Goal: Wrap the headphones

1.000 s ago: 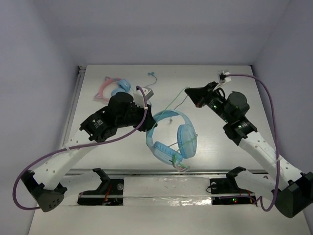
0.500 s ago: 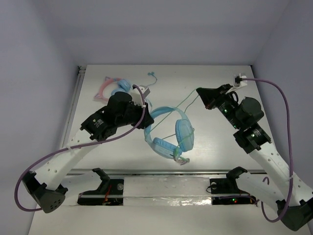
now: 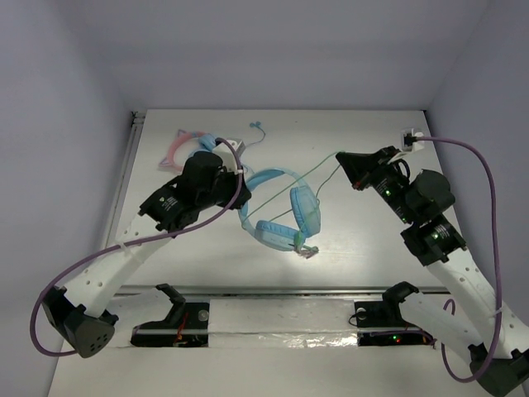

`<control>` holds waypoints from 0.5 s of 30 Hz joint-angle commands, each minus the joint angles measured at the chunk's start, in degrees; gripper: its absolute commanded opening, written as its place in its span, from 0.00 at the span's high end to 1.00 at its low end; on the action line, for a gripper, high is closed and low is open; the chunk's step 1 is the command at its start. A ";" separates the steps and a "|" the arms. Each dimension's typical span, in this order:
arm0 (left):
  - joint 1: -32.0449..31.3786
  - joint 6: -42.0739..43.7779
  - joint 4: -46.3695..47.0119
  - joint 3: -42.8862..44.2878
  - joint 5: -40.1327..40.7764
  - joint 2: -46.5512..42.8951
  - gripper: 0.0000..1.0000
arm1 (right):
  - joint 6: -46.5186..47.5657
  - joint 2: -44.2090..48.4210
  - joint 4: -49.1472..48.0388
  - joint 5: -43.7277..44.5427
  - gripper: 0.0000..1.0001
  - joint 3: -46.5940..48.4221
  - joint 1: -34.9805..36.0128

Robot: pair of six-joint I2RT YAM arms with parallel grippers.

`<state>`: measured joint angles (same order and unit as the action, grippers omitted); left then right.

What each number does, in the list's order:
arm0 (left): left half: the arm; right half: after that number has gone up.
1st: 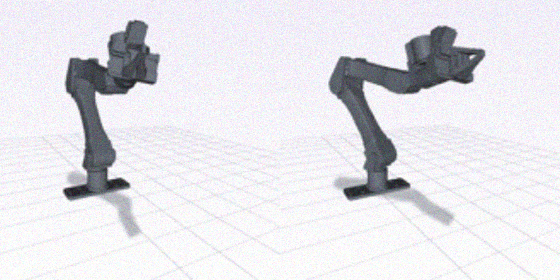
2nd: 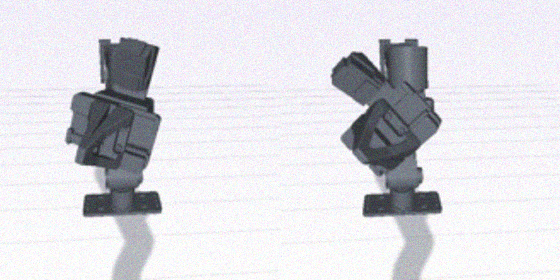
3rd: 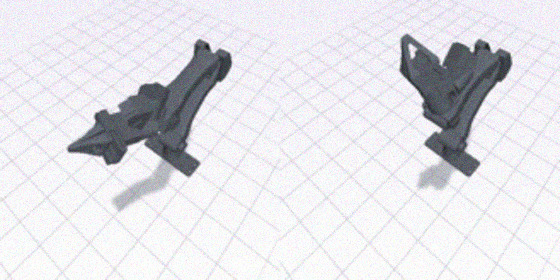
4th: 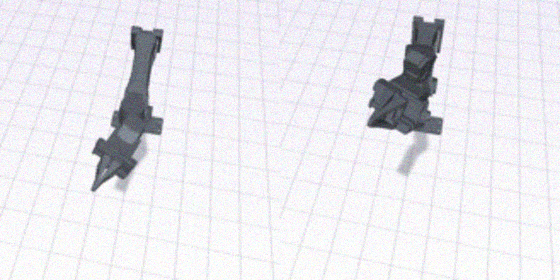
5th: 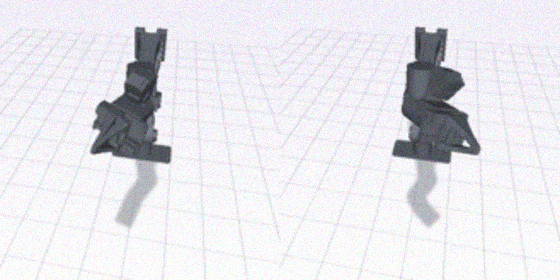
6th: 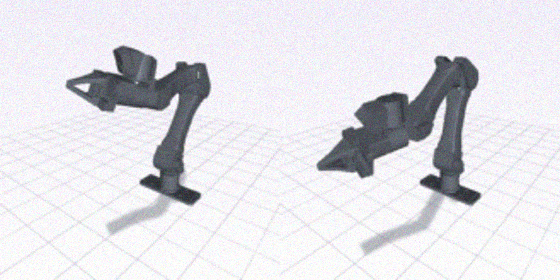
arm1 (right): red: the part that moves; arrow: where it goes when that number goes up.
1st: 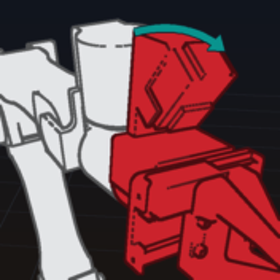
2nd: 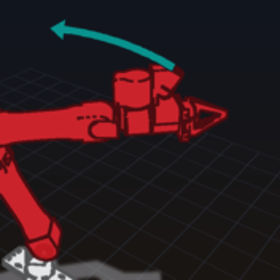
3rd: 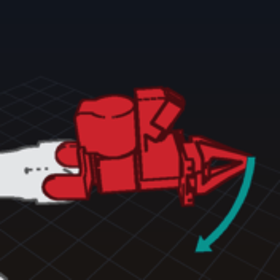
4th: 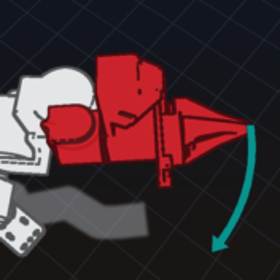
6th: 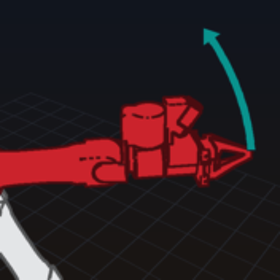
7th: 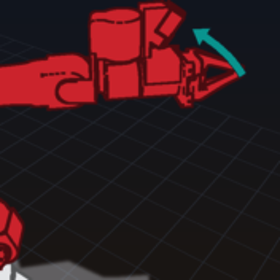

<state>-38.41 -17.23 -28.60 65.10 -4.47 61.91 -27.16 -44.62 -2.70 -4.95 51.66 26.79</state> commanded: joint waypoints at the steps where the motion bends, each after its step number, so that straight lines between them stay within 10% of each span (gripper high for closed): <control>1: 0.88 -1.57 4.34 -0.06 -2.90 -2.41 1.00 | 1.05 -0.28 -0.56 3.45 1.00 1.43 -0.86; 15: 8.62 -2.80 10.31 2.66 -20.49 -3.99 1.00 | -5.54 -6.35 -13.02 -8.12 1.00 -12.01 -0.86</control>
<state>-29.93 -17.06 -25.98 65.10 -18.06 59.77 -30.98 -50.02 -8.21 -8.05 41.19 26.59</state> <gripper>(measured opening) 0.109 0.029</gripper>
